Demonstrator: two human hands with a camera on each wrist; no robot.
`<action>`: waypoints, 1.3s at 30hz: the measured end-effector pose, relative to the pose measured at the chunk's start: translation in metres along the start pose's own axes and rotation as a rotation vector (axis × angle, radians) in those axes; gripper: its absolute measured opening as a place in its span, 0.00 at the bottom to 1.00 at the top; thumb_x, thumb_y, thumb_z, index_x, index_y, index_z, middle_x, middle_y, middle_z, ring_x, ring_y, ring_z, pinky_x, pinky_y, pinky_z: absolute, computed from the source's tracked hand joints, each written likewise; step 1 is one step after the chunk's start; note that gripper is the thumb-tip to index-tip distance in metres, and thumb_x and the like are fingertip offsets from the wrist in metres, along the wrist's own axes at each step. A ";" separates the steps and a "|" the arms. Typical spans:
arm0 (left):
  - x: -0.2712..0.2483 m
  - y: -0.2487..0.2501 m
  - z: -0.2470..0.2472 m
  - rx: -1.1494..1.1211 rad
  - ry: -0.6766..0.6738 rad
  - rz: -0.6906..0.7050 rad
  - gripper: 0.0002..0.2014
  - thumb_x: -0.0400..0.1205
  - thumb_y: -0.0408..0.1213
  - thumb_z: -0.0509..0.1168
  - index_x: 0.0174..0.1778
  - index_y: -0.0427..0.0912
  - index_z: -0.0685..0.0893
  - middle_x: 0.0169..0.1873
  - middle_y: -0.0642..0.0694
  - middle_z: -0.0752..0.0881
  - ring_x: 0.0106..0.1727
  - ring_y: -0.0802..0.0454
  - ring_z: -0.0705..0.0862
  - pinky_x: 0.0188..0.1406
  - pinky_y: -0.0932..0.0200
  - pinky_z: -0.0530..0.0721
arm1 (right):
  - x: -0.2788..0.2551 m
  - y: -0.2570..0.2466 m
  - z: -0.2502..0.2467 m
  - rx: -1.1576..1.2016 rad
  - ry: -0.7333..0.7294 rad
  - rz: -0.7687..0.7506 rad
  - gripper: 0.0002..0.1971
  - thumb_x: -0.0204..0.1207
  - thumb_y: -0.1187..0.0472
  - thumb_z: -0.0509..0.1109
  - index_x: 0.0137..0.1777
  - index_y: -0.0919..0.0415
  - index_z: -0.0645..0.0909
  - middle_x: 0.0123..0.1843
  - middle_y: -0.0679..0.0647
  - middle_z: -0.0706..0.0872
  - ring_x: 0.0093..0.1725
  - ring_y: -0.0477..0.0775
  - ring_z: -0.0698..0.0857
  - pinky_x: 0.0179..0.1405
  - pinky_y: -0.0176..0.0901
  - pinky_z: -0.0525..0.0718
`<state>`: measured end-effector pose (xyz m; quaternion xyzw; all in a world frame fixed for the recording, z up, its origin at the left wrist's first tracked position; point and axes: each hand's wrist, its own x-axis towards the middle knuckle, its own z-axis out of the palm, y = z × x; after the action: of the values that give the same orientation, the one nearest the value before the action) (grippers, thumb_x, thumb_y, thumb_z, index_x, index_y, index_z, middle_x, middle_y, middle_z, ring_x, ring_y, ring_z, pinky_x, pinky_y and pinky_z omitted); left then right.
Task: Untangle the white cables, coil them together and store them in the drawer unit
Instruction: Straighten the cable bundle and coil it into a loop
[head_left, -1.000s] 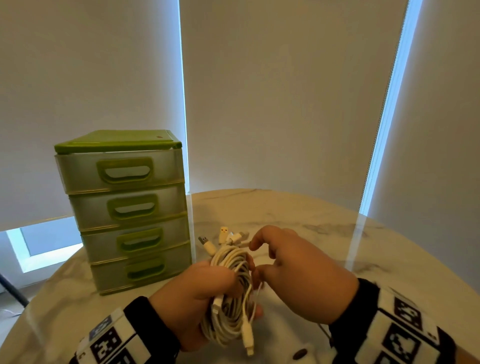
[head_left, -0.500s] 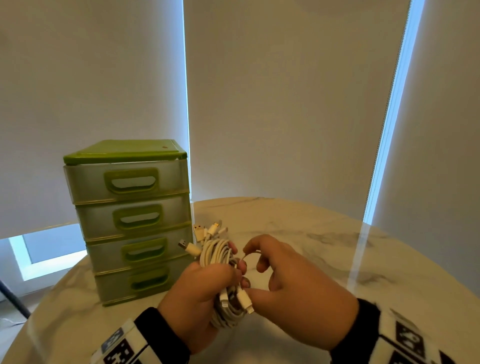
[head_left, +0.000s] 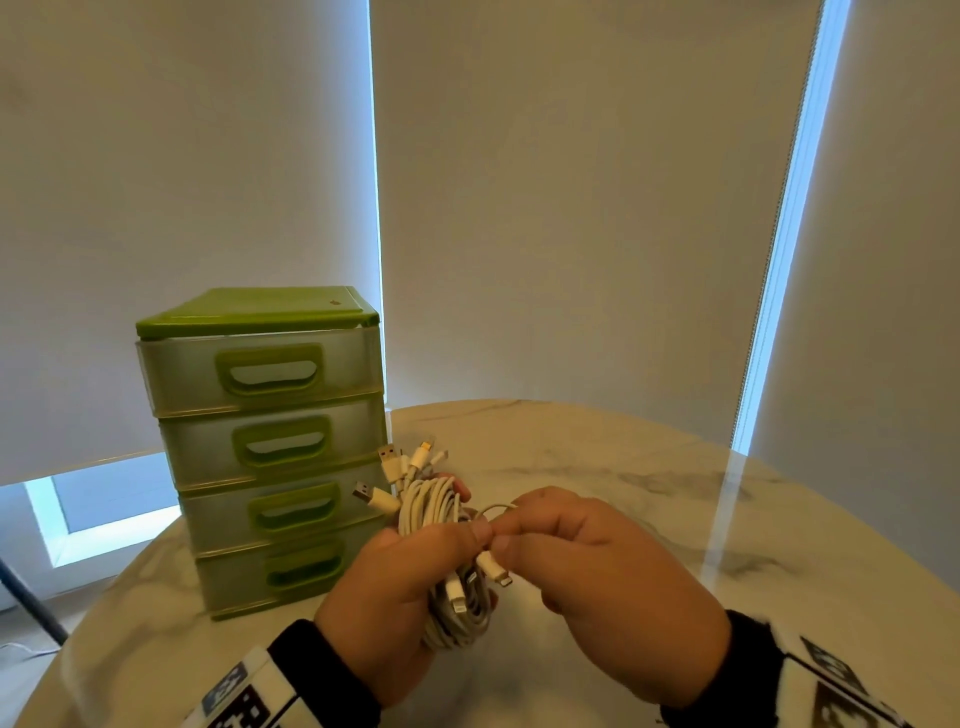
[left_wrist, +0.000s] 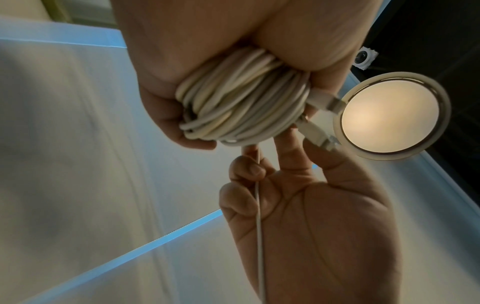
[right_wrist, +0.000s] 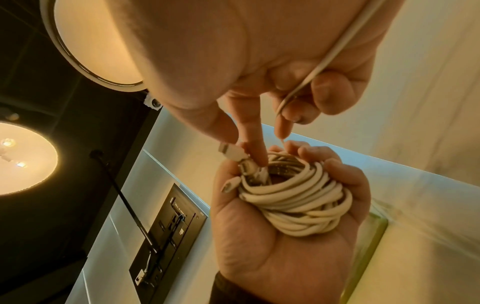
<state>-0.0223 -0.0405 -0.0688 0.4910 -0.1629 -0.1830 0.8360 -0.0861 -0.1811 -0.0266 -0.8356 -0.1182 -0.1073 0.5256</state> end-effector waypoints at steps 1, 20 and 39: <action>-0.001 0.001 0.001 -0.010 -0.009 0.012 0.05 0.63 0.36 0.72 0.32 0.41 0.91 0.29 0.34 0.79 0.26 0.42 0.79 0.28 0.53 0.79 | 0.000 -0.001 0.000 -0.007 -0.013 -0.016 0.15 0.78 0.60 0.71 0.30 0.48 0.88 0.32 0.54 0.80 0.31 0.39 0.78 0.32 0.30 0.74; 0.007 0.000 -0.008 -0.134 -0.024 0.055 0.22 0.56 0.21 0.63 0.46 0.38 0.82 0.34 0.35 0.80 0.32 0.41 0.79 0.28 0.52 0.78 | -0.003 0.005 -0.032 -0.018 -0.209 0.396 0.09 0.84 0.61 0.60 0.54 0.58 0.83 0.34 0.57 0.89 0.27 0.52 0.82 0.27 0.44 0.78; 0.003 0.010 0.000 -0.219 0.132 0.146 0.20 0.58 0.38 0.71 0.46 0.42 0.82 0.30 0.38 0.81 0.29 0.44 0.81 0.29 0.50 0.79 | 0.022 -0.008 0.017 0.598 0.095 0.258 0.17 0.83 0.75 0.58 0.54 0.63 0.88 0.28 0.57 0.78 0.24 0.49 0.71 0.22 0.40 0.66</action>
<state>-0.0186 -0.0372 -0.0600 0.3946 -0.1220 -0.1059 0.9046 -0.0670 -0.1609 -0.0205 -0.6465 -0.0130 -0.0391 0.7618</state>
